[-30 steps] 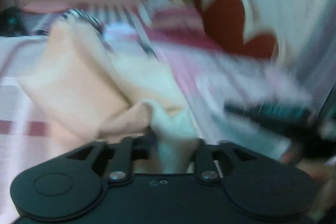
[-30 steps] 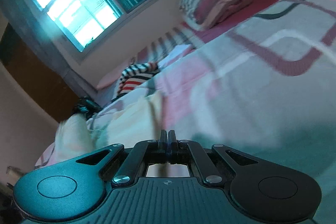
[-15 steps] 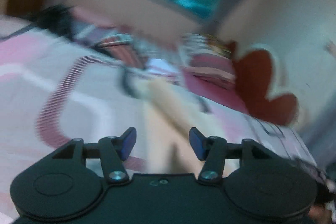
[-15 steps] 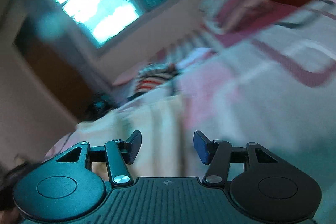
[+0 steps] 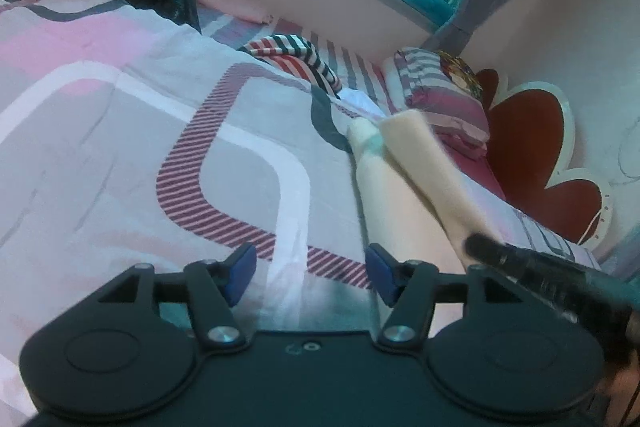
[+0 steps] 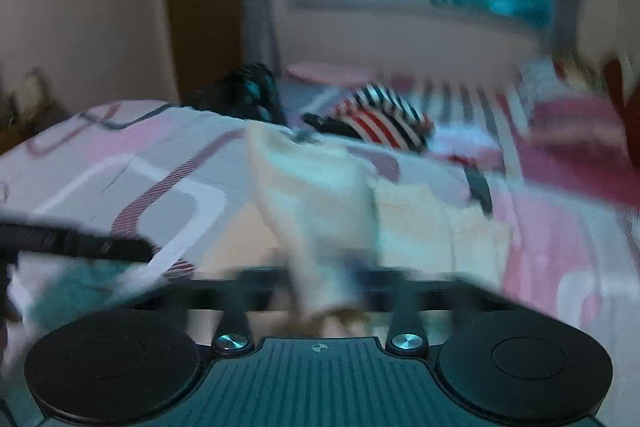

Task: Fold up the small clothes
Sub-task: 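Grasp the folded sweater edge with the right tool and lift it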

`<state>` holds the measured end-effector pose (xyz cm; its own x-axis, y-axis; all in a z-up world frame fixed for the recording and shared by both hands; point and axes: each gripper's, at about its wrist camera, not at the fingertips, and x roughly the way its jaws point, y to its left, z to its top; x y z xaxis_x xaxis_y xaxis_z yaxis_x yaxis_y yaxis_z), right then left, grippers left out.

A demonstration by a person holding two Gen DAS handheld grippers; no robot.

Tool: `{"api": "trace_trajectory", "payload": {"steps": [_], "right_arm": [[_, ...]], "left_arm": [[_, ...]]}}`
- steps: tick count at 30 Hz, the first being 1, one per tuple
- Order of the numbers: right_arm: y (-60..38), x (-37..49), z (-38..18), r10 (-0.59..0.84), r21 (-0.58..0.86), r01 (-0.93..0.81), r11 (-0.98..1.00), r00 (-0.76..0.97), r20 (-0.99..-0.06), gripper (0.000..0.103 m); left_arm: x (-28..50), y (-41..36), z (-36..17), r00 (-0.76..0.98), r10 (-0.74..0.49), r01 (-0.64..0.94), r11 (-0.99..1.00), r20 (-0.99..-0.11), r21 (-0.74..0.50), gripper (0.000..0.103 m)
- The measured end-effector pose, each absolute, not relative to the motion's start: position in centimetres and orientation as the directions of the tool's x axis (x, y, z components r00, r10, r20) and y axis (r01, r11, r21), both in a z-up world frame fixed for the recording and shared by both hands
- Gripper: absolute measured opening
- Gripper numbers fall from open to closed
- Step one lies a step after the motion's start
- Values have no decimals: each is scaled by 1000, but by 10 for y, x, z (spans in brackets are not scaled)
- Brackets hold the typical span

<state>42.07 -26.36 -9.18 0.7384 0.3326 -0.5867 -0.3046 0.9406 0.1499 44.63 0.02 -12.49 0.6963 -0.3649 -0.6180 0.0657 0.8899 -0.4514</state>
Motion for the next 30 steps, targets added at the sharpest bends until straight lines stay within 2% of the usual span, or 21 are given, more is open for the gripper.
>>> {"api": "trace_trajectory", "payload": {"steps": [3,6,7,8,9,19,25,26,27,30], "right_arm": [[-310,430,-98,345,376,-143,916,760,-551,7],[-341,430,-108,333,458,-55,887,764,-553,10],[-348,428,-108,328,472,-39,881,770,-548,17],[-356,424,-110,322,495,-11,869,772,-547,38],[-365,421,-112,334,528,-3,849,778,-533,46],[-388,426,-127,444,640,3,769,717,-537,46],[-364,438,-125,453,582,-43,812,674,-583,46],[-358,441,-125,439,556,-52,830,675,-592,36],[-352,442,-122,423,519,-70,852,676,-604,14],[-337,437,-114,397,454,-116,883,700,-594,13]], "left_arm": [[449,1,-127,702,-371,82,890,-608,-448,61],[449,-1,-130,704,-371,96,895,-606,-436,62],[449,-1,-131,704,-372,97,894,-605,-437,63],[450,-1,-132,704,-375,97,892,-603,-441,63],[451,-1,-133,704,-375,94,891,-603,-444,63],[453,-10,-136,685,-381,91,890,-621,-446,64],[452,-15,-140,677,-380,95,895,-631,-437,66],[453,-15,-140,675,-380,94,894,-632,-438,66],[453,-16,-140,674,-381,94,894,-633,-437,66],[457,-20,-139,656,-396,107,891,-642,-441,66]]}}
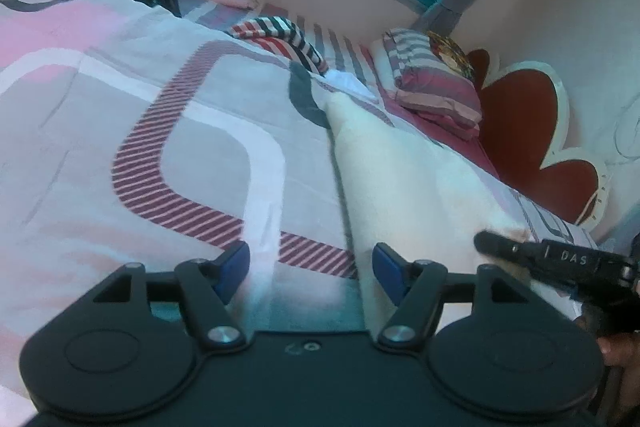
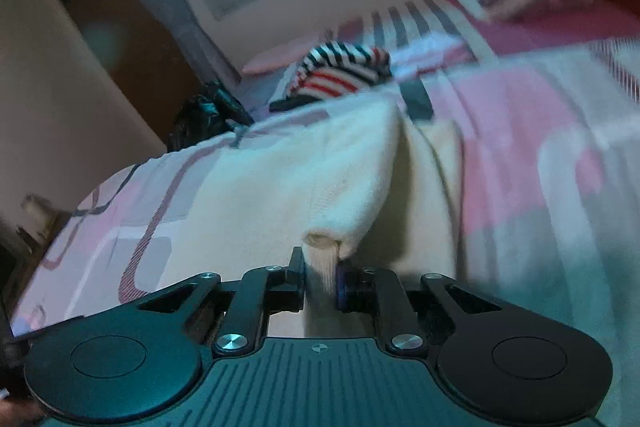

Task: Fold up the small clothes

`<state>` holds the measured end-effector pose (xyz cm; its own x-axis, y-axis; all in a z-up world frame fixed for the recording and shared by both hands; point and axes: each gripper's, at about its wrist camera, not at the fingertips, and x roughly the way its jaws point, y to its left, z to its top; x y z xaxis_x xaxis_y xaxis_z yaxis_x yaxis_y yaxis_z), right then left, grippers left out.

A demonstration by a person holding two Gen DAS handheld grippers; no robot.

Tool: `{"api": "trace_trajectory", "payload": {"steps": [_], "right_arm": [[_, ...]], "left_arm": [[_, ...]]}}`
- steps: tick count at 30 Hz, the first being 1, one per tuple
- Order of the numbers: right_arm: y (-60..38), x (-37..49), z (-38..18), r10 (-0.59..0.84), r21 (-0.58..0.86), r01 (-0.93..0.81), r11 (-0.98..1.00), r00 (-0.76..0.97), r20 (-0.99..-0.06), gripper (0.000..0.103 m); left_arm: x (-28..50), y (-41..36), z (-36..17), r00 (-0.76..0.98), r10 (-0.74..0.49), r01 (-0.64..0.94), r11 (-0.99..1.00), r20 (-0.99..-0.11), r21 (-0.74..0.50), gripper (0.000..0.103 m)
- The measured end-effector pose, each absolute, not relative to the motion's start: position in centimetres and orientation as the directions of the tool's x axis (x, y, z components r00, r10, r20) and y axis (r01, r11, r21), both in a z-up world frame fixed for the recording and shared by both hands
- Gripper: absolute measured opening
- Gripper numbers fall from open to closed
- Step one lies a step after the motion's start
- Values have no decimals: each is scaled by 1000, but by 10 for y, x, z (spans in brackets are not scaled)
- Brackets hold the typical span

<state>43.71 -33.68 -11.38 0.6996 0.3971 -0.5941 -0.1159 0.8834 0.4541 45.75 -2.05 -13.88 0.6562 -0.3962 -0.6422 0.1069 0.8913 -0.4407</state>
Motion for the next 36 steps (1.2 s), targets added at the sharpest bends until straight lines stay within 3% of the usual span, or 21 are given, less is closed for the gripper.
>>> {"api": "trace_trajectory", "payload": {"steps": [6,10,22,29,32,34,35,36], "right_arm": [[-340,412,-95,374,431,-126,894,740,-559,13],[-355,423,-130,373,478,-43,877,686,-624,13],[-370,402,-122,364,515,-17,857,727,-582,13],[-379,400,-122,360,538,30,843,711,-604,13],[-379,400,-126,349,529,37,848,712,-609,14],[-384,395,-114,317,520,45,853,747,-585,42],[-387,391,-105,261,488,68,870,776,-574,68],[-391,387,-95,207,459,81,885,815,-541,68]], "left_arm": [[461,-28,-135,636,-445,148,872,-630,-467,66],[461,-43,-137,617,-450,180,879,-646,-441,67],[460,-51,-142,598,-454,214,885,-661,-414,68],[458,-63,-142,589,-417,262,909,-692,-325,71],[458,-64,-136,600,-407,268,913,-689,-306,67],[457,-60,-123,649,-413,285,910,-639,-300,65],[459,-58,-117,671,-420,298,907,-611,-297,65],[468,-58,-110,683,-426,309,904,-593,-294,65]]}}
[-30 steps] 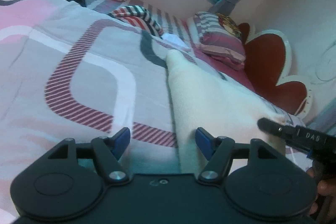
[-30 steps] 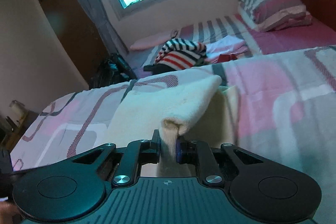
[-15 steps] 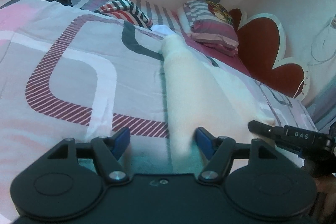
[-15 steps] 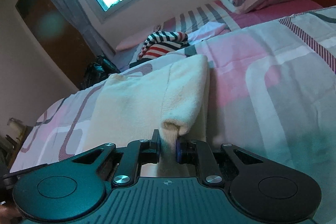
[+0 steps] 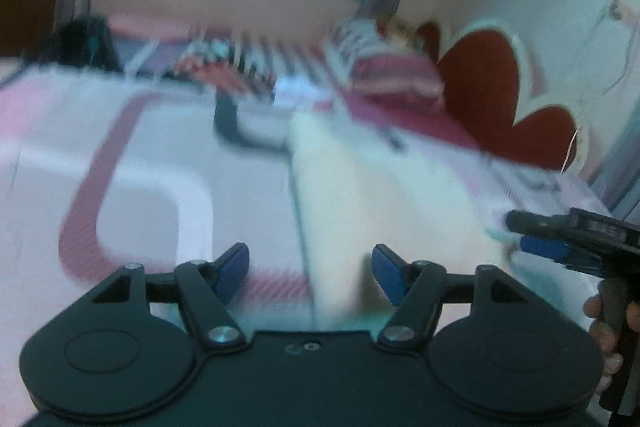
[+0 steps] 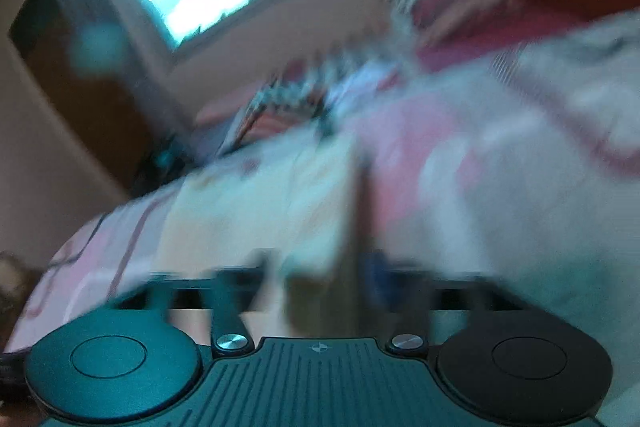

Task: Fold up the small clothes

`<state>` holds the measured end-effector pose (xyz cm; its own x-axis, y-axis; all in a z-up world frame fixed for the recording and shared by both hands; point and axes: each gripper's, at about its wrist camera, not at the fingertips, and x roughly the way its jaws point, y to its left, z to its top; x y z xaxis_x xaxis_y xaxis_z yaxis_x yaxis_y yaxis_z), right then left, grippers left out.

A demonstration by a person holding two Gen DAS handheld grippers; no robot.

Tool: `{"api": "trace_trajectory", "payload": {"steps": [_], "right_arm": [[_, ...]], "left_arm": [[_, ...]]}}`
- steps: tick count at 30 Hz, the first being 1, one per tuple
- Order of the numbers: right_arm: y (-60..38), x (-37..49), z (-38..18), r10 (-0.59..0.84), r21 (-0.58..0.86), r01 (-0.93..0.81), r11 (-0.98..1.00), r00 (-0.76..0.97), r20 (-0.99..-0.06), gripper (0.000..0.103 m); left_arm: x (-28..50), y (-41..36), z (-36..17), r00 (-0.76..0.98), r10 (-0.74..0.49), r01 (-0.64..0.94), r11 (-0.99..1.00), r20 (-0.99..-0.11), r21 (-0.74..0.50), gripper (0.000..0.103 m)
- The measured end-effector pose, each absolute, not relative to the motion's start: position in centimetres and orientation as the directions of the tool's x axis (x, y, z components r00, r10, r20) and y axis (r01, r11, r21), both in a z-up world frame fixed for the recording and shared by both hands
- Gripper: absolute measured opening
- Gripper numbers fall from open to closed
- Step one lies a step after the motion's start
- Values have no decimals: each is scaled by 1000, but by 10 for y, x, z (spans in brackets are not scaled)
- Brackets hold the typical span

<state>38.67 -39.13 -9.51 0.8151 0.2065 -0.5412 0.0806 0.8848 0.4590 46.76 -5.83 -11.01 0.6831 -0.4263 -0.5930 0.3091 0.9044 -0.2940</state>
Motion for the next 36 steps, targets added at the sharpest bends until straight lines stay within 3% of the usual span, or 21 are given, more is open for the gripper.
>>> {"api": "trace_trajectory", "payload": {"steps": [1,2,3,5,7,10,12,18,22,28,34,35,36], "right_arm": [[-394,387,-89,198,458,75,886,832,-519,68],[-397,393,-82,211,474,60,879,842,-497,52],[-396,400,-78,239,487,29,873,845,-478,26],[-381,428,-74,279,436,-38,899,817,-504,10],[-363,451,-81,281,359,-82,930,788,-547,10],[-354,479,-116,221,276,-39,960,710,-669,4],[-363,478,-121,230,304,-28,952,718,-657,2],[-363,461,-110,161,210,-25,977,730,-664,1],[-352,437,-99,213,222,-90,971,751,-625,1],[-325,415,-114,218,143,-166,976,702,-678,0],[-335,392,-103,229,202,-125,971,718,-657,1],[-337,382,-99,219,196,-118,974,730,-648,4],[-338,374,-96,206,190,-108,976,740,-641,20]], "left_arm": [[476,-61,-106,685,-428,315,904,-590,-290,61],[487,-66,-102,684,-433,327,901,-587,-284,57],[500,-73,-99,683,-445,345,896,-580,-281,51],[519,-87,-97,674,-473,378,881,-568,-285,49],[531,-102,-99,663,-516,427,856,-542,-292,52],[552,-120,-124,579,-523,431,847,-625,-310,50],[549,-125,-130,586,-530,470,839,-613,-275,50],[527,-118,-114,602,-514,466,848,-611,-253,50],[502,-122,-116,616,-461,462,868,-638,-182,51],[466,-130,-118,618,-408,456,882,-673,-116,52],[437,-119,-109,624,-388,450,888,-678,-94,52],[431,-115,-107,633,-383,441,893,-672,-94,52],[423,-110,-105,649,-371,429,899,-665,-83,52]]}}
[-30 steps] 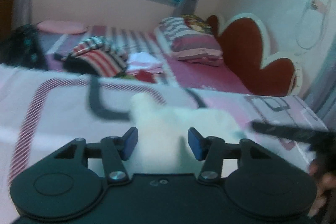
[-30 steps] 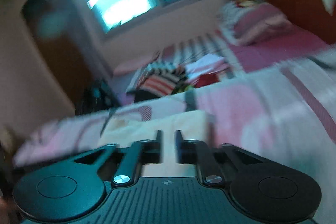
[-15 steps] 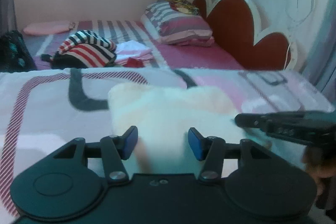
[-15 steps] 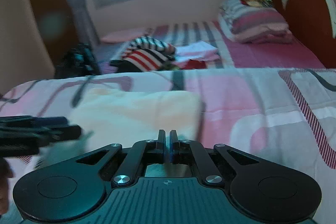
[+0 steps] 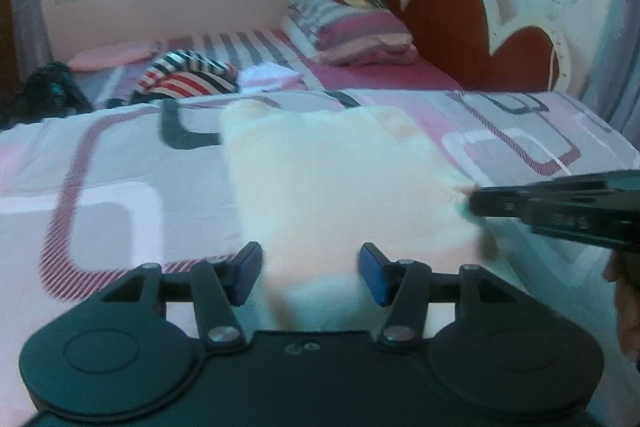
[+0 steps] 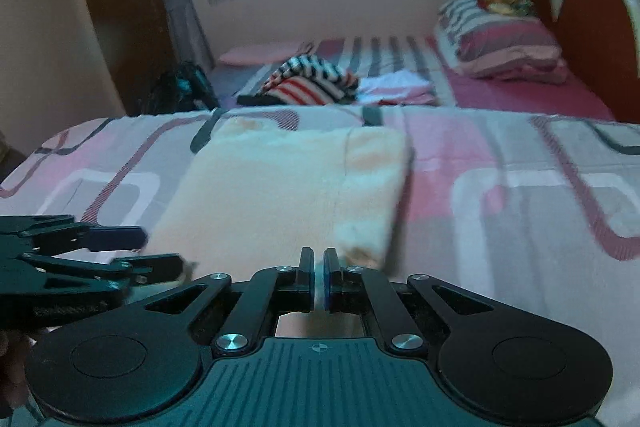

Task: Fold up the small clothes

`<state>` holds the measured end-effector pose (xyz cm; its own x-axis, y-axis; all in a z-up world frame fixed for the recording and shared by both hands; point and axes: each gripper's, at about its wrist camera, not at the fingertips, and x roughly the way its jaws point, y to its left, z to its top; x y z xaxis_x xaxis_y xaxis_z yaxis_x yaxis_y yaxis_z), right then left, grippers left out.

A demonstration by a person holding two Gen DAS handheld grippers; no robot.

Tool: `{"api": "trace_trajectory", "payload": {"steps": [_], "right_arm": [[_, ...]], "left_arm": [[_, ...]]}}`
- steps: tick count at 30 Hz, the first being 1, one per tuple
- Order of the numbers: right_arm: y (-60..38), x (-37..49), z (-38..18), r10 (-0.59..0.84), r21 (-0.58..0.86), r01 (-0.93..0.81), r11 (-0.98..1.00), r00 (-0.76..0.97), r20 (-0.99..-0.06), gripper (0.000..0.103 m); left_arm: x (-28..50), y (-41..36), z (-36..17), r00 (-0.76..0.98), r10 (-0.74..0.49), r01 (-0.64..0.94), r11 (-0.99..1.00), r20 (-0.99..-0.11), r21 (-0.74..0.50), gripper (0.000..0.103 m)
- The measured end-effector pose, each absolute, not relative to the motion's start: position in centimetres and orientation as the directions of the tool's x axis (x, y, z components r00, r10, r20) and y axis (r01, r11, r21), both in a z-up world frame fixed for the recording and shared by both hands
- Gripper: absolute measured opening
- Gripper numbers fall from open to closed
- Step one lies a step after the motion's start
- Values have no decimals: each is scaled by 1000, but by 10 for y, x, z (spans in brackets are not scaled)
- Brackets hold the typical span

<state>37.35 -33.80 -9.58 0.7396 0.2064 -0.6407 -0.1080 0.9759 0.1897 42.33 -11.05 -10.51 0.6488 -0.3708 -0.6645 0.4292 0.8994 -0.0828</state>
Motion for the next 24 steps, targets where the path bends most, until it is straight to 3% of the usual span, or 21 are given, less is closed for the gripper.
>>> {"api": "trace_trajectory", "payload": {"steps": [2,4,7,13,14,15,24], "right_arm": [[-340,356,-92,204,189,-106,976,745,-635,57],[-341,339,-91,219,199,-118,973,749,-625,57],[-338,323,-96,236,225,-116,968,729,-642,43],[-328,316,-113,259,253,-108,961,668,-698,43],[-326,317,-118,253,245,-105,964,655,-712,34],[-326,317,-122,268,256,-116,960,649,-712,10],[-347,304,-110,287,286,-119,951,684,-670,7]], "left_arm": [[410,-101,-104,668,-350,412,909,-657,-66,52],[400,-88,-107,668,-341,385,919,-661,-85,52],[391,-77,-111,669,-331,354,929,-666,-106,52],[391,-67,-120,645,-322,316,938,-693,-141,53],[392,-67,-121,640,-322,315,938,-698,-144,53],[393,-66,-122,634,-324,315,937,-702,-148,53],[385,-75,-121,608,-364,360,919,-706,-164,54]]}}
